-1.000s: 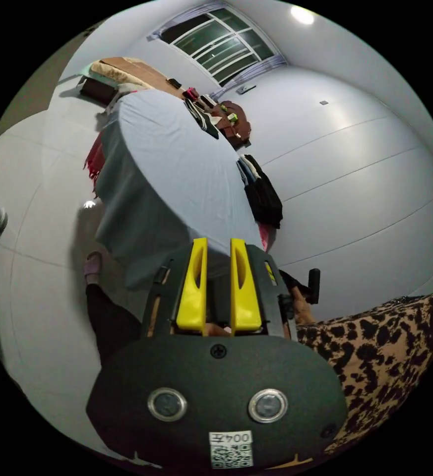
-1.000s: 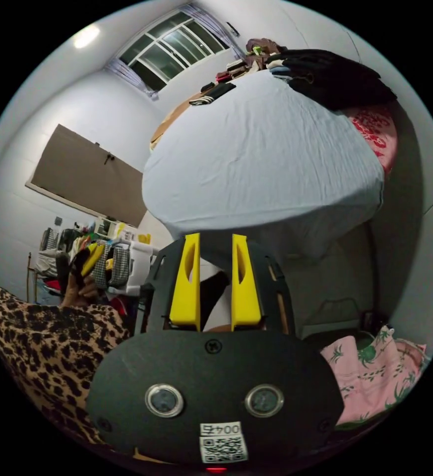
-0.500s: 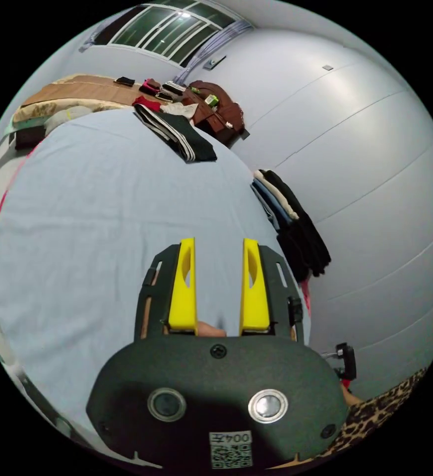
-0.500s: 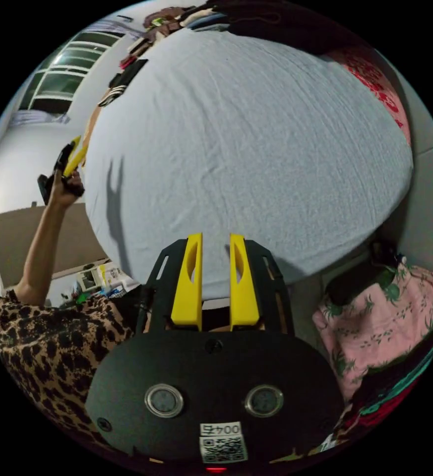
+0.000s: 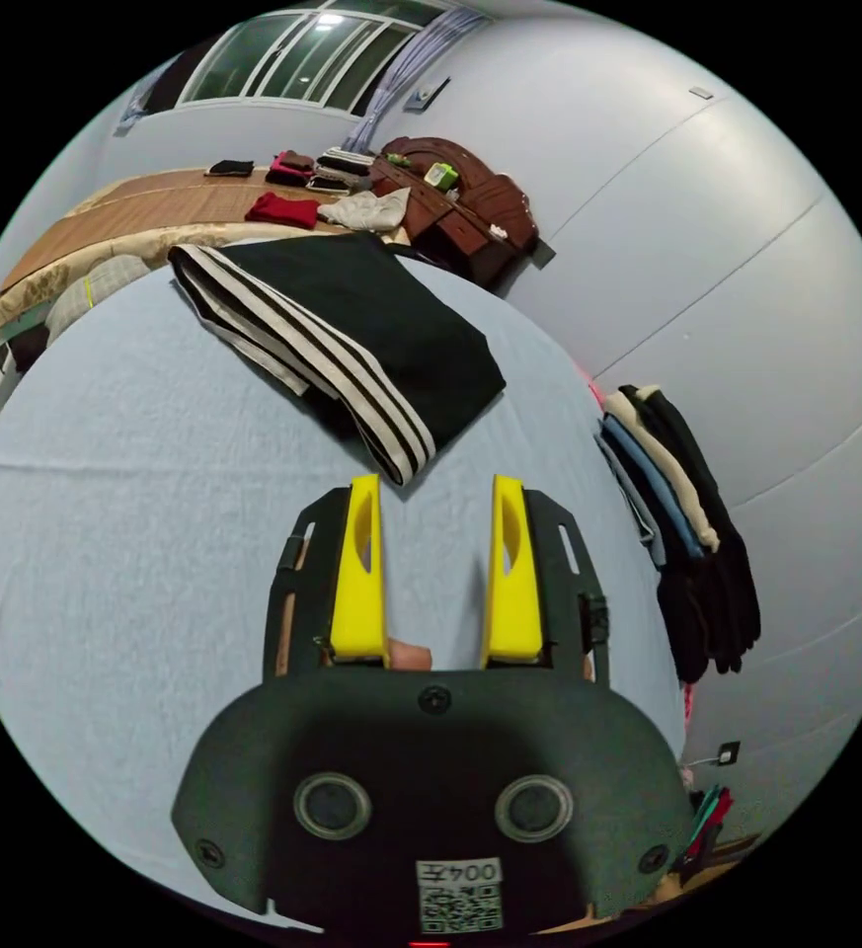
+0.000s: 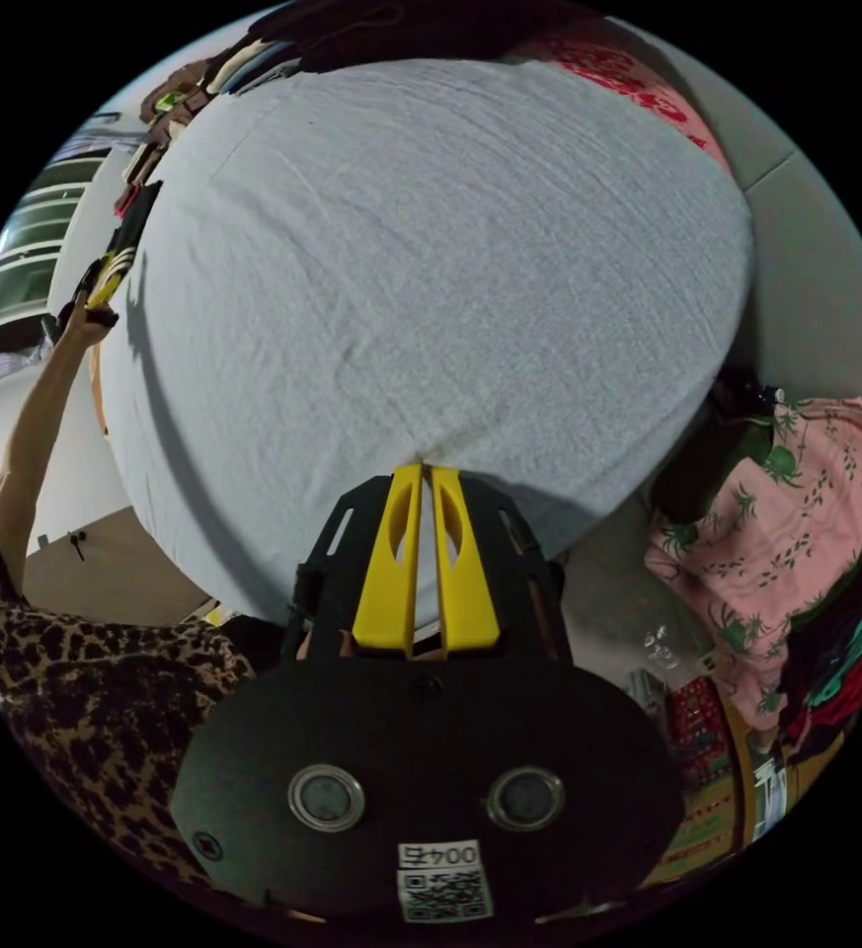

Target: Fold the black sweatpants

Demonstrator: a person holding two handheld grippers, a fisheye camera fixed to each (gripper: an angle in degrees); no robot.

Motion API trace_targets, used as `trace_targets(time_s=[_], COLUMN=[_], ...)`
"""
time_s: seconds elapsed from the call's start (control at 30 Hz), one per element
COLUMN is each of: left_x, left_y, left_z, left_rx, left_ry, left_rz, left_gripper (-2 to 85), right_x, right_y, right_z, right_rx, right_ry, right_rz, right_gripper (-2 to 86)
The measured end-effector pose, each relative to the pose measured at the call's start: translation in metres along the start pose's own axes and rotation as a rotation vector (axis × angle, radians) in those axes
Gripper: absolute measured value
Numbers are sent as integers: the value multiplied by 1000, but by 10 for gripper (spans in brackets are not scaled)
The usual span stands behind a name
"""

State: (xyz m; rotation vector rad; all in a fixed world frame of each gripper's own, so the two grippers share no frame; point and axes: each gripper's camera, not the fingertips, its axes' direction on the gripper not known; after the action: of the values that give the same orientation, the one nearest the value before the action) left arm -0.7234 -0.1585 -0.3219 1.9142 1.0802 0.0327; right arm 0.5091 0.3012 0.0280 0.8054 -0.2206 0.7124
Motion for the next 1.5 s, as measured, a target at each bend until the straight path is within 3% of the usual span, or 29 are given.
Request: trace_targets(time_s=[0.2,0.33,0.43,0.57,0.7,0.83,0.9,1.03,1.1,1.2,1.37,1.5], left_x=[14,28,62,121,220,298,337,375,379,346,260,160], left_y=[-37,-61,-91,-124,-87,-32,-4,15,17,59,163,265], left_z=[27,-10,-86,-232,-391,-482,-508,-462,-375,-280,-213,-176], left_rx=[-47,15,197,402,581,671,690,563,241,-7,-110,-216], left_ry=[-104,38,99,338,476,538,595,505,456,443,219,140], left_rz=[-51,12,148,341,563,651,641,579,579,518,467,224], left_gripper=[87,43,30,24,24,28,32,42,63,127,138,142], right_x=[62,99,128,161,193,215,229,253,274,294,304,294], right_y=[8,14,23,36,48,60,68,92,107,126,148,154], right_z=[23,30,34,34,31,24,11,-43,-75,-107,-134,-138], right_rx=[30,40,58,73,81,85,73,195,243,284,299,270], right_ry=[-8,-37,-64,-86,-133,-191,-303,-388,-432,-443,-466,-497], right_rz=[29,30,29,-7,-55,-143,-215,-277,-302,-331,-369,-401], right_gripper=[2,-4,-6,-7,-1,29,93,127,131,133,135,136])
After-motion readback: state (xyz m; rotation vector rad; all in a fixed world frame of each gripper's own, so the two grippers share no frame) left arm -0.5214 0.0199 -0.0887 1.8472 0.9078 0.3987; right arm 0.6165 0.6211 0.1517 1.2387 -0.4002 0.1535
